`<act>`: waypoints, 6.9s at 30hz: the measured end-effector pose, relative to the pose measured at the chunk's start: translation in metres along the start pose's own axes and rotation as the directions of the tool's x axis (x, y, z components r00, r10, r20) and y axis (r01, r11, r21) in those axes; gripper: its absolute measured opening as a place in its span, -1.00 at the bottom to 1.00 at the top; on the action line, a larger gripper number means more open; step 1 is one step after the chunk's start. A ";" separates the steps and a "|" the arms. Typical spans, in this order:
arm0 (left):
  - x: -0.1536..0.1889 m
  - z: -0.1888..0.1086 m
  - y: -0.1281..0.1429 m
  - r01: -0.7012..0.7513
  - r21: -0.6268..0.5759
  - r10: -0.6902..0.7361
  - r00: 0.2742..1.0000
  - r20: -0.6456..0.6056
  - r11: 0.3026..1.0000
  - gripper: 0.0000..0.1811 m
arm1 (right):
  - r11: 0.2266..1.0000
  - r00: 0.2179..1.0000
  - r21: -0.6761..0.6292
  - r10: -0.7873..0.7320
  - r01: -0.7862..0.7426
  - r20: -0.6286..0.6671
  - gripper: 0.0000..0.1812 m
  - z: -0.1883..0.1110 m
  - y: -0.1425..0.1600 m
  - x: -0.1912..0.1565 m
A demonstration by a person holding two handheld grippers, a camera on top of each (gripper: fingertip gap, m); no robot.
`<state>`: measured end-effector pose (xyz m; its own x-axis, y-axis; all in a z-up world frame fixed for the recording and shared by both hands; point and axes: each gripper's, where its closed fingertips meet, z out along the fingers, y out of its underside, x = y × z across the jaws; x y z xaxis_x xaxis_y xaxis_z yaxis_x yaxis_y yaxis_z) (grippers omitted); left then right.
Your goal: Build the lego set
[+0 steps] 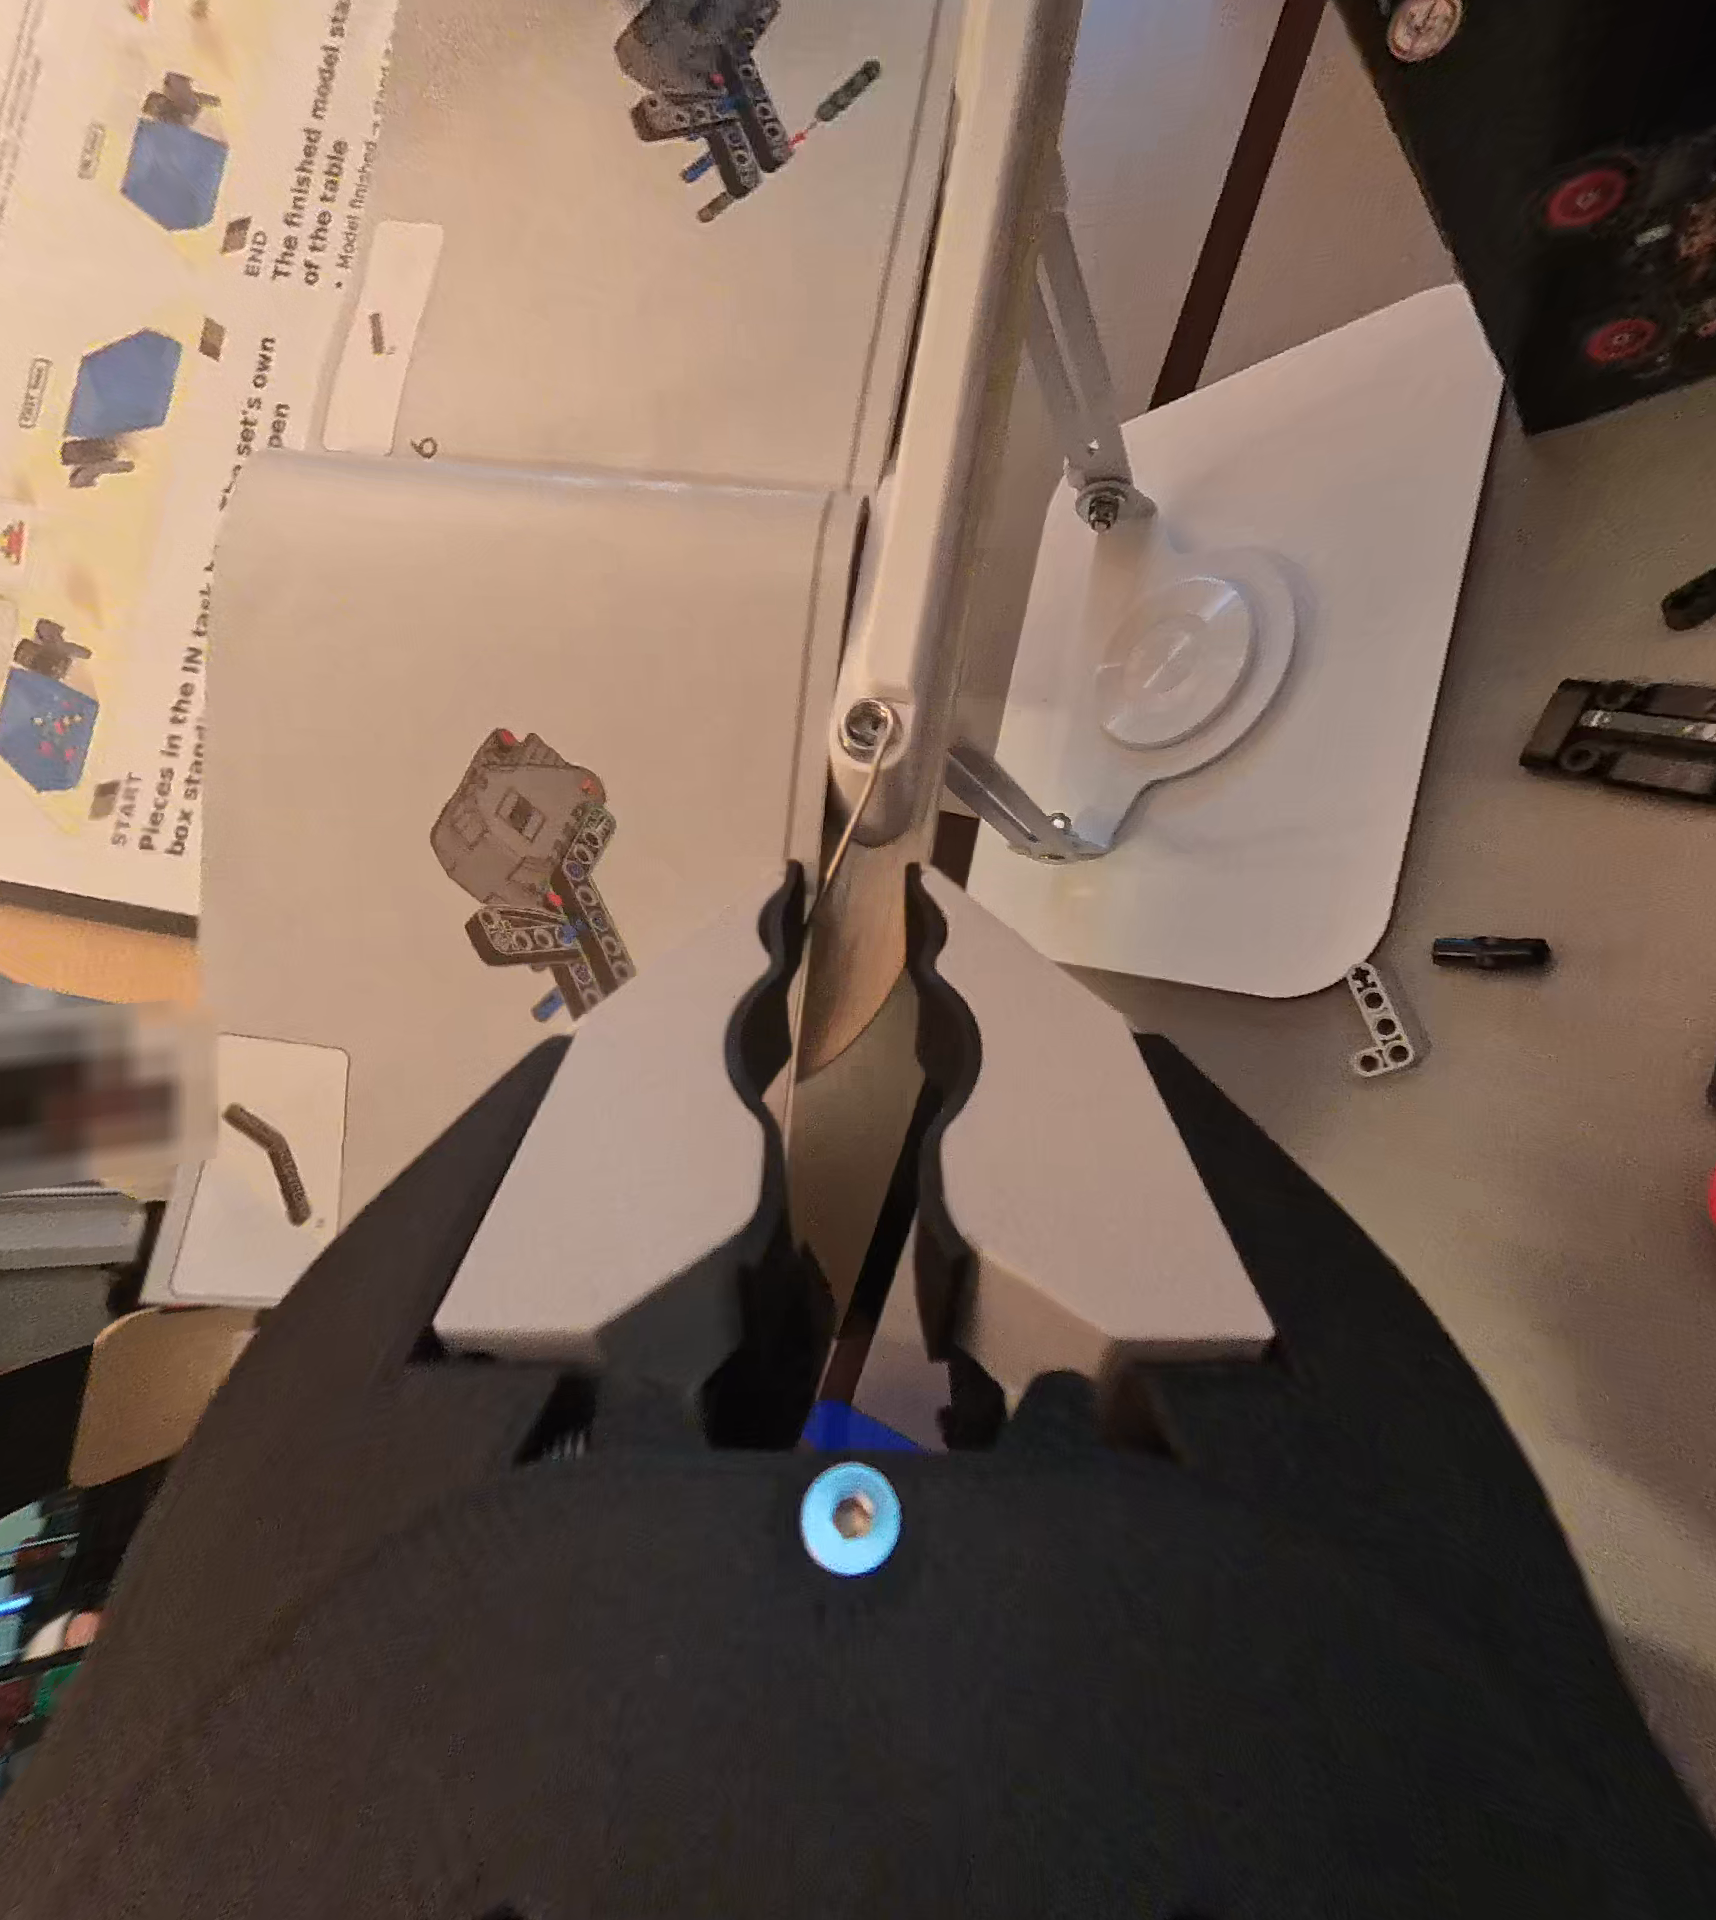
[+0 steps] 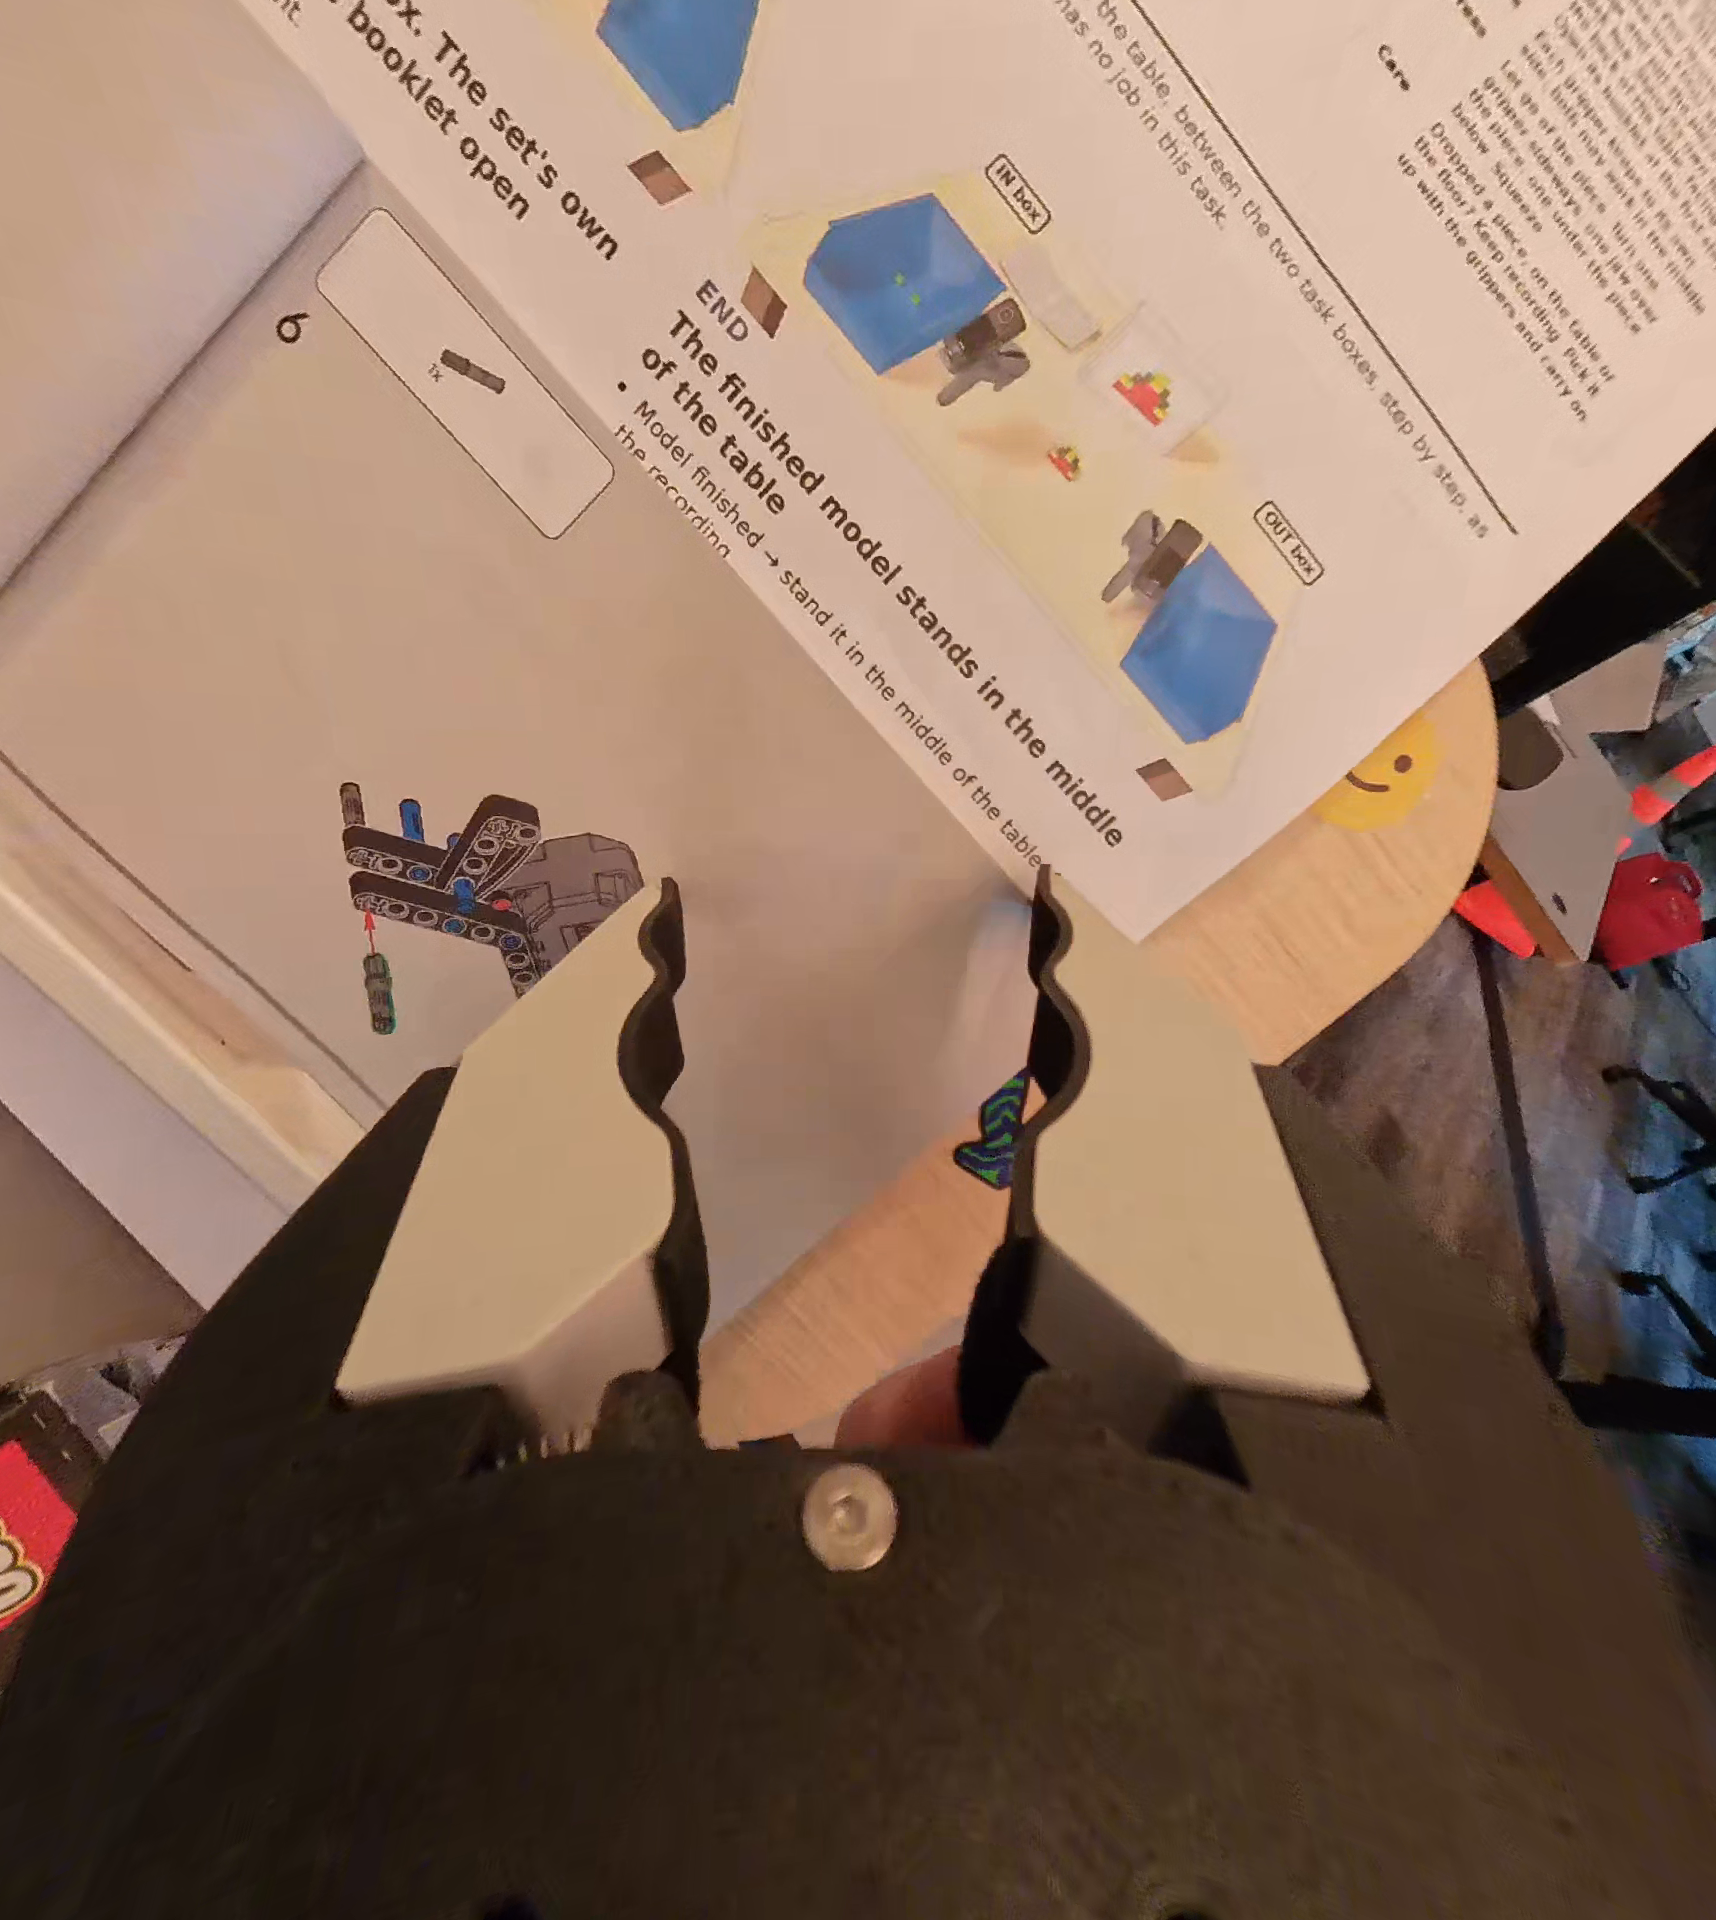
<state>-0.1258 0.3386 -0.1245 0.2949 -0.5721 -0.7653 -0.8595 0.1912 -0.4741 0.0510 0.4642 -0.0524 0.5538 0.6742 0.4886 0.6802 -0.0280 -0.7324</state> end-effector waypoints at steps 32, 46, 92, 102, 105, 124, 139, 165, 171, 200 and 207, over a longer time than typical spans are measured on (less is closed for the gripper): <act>-0.015 -0.004 -0.004 0.048 0.033 -0.049 0.998 0.036 0.998 -0.76 | 0.998 0.996 0.020 -0.055 0.056 -0.066 -0.57 -0.010 0.012 0.004; -0.014 -0.006 -0.002 0.040 0.029 -0.040 0.999 0.018 0.999 -0.76 | 0.999 0.999 0.037 -0.027 0.026 0.021 -0.58 -0.007 0.007 0.007; -0.053 -0.047 0.016 0.732 0.181 -0.717 0.681 -0.152 0.657 -1.00 | 0.887 0.795 0.331 0.063 -0.322 0.603 -0.62 -0.052 -0.176 -0.182; -0.064 -0.044 0.043 0.825 0.152 -0.800 0.565 -0.202 0.544 -0.92 | 0.865 0.830 0.133 -0.501 0.483 0.247 -0.69 0.011 -0.091 -0.247; -0.060 -0.042 0.049 0.851 0.148 -0.824 0.525 -0.214 0.503 -0.90 | 0.816 0.794 0.064 -0.575 0.575 0.199 -0.79 0.031 -0.080 -0.250; -0.047 -0.015 0.072 0.898 0.109 -0.863 0.440 -0.247 0.427 -0.94 | 0.851 0.860 0.195 -0.506 0.487 0.064 -1.00 0.031 -0.094 -0.237; -0.058 -0.029 0.097 0.933 0.140 -0.910 0.355 -0.213 0.331 -0.78 | 0.983 0.985 0.155 -0.121 0.102 0.120 -0.84 0.032 -0.099 -0.207; 0.207 -0.173 0.070 0.628 -0.285 -0.689 0.676 -0.262 0.724 -0.42 | 0.963 0.952 0.133 -0.256 0.235 0.167 -0.65 -0.173 -0.005 -0.276; 0.239 -0.152 0.090 0.591 -0.387 -0.688 0.700 -0.192 0.708 -0.73 | 0.982 0.957 0.082 -0.186 0.172 0.221 -0.66 -0.174 0.037 -0.298; 0.170 -0.217 0.183 0.779 -0.237 -0.784 0.613 0.097 0.580 -0.22 | 0.980 0.822 -0.120 -0.066 0.161 0.565 -0.95 0.008 0.071 -0.369; 0.137 -0.211 0.089 0.650 -0.018 -0.649 0.760 0.030 0.760 -0.33 | 1.000 0.797 -0.021 0.006 0.008 0.604 -0.95 -0.024 0.040 -0.361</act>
<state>-0.2503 0.1092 -0.1801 0.7948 -0.5348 -0.2869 -0.4687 -0.2406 -0.8500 -0.1106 0.2018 -0.2467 0.1559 0.9829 0.0985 0.6943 -0.0381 -0.7187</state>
